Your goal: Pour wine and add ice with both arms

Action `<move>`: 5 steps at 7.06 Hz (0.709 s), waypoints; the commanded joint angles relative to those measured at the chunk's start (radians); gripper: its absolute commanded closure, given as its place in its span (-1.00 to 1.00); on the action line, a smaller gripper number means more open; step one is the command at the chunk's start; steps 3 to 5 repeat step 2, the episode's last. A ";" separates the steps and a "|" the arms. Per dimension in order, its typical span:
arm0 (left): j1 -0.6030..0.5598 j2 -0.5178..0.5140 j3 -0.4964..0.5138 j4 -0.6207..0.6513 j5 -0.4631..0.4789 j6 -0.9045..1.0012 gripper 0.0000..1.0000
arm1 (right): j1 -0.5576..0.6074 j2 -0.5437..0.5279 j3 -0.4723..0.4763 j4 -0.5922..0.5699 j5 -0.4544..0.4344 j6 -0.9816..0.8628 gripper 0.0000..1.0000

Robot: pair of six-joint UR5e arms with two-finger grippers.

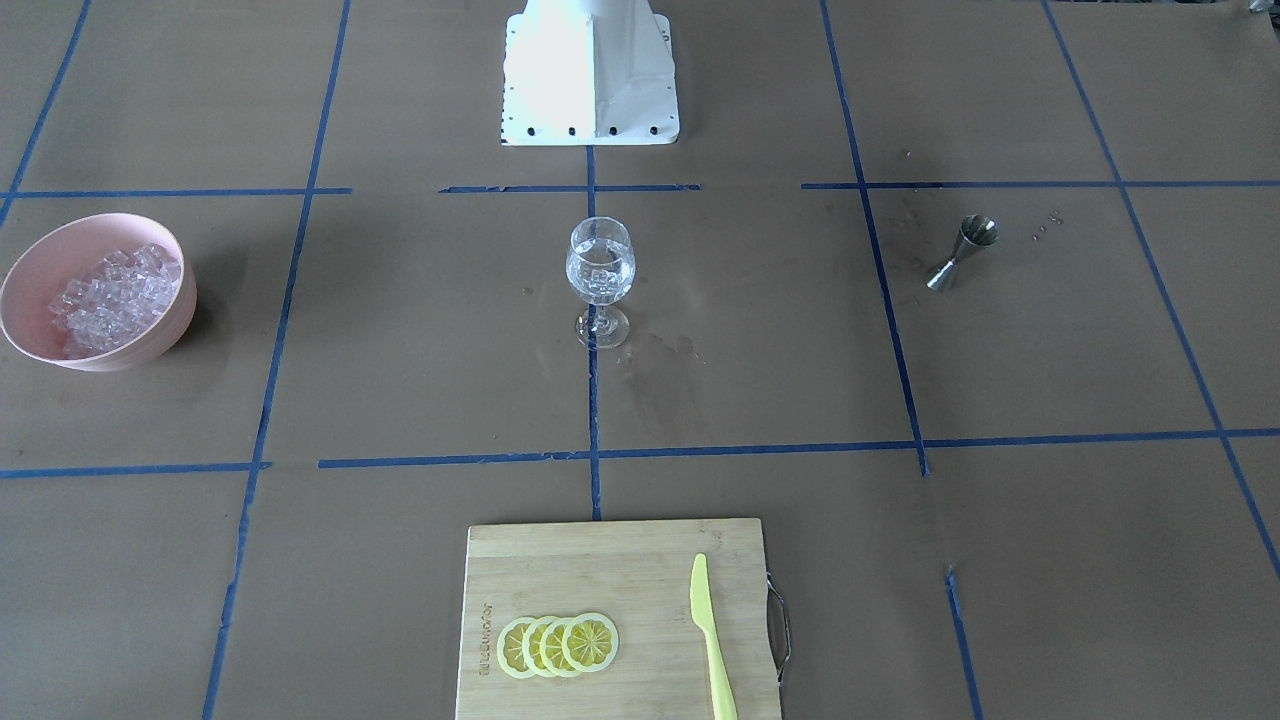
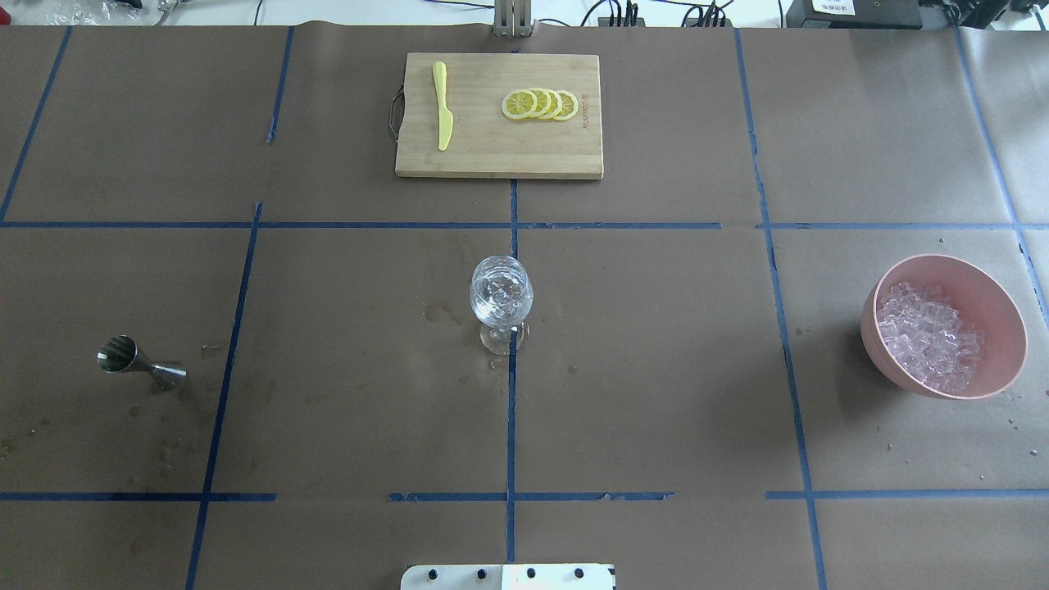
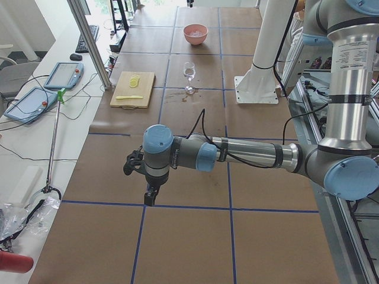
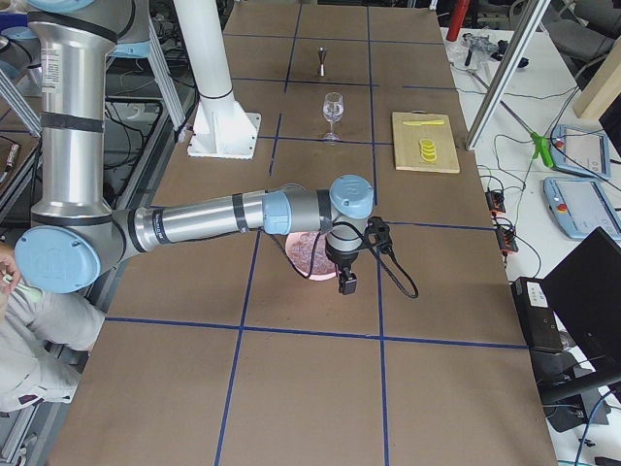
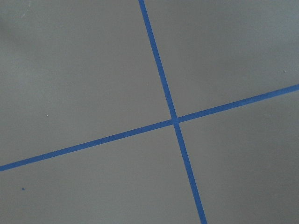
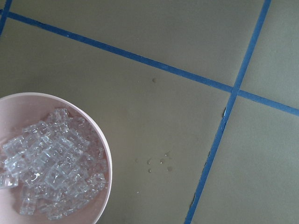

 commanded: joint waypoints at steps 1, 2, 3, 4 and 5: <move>-0.015 0.010 -0.019 0.002 0.000 0.008 -1.00 | 0.000 -0.034 0.030 0.005 0.040 -0.007 -1.00; -0.021 0.010 -0.066 0.007 -0.001 0.008 -1.00 | 0.000 -0.034 0.026 0.001 0.030 -0.003 -1.00; -0.021 0.010 -0.066 0.007 -0.001 0.008 -1.00 | 0.000 -0.034 0.026 0.001 0.030 -0.003 -1.00; -0.021 0.010 -0.066 0.007 -0.001 0.008 -1.00 | 0.000 -0.034 0.026 0.001 0.030 -0.003 -1.00; -0.021 0.010 -0.066 0.007 -0.001 0.008 -1.00 | 0.000 -0.034 0.026 0.001 0.030 -0.003 -1.00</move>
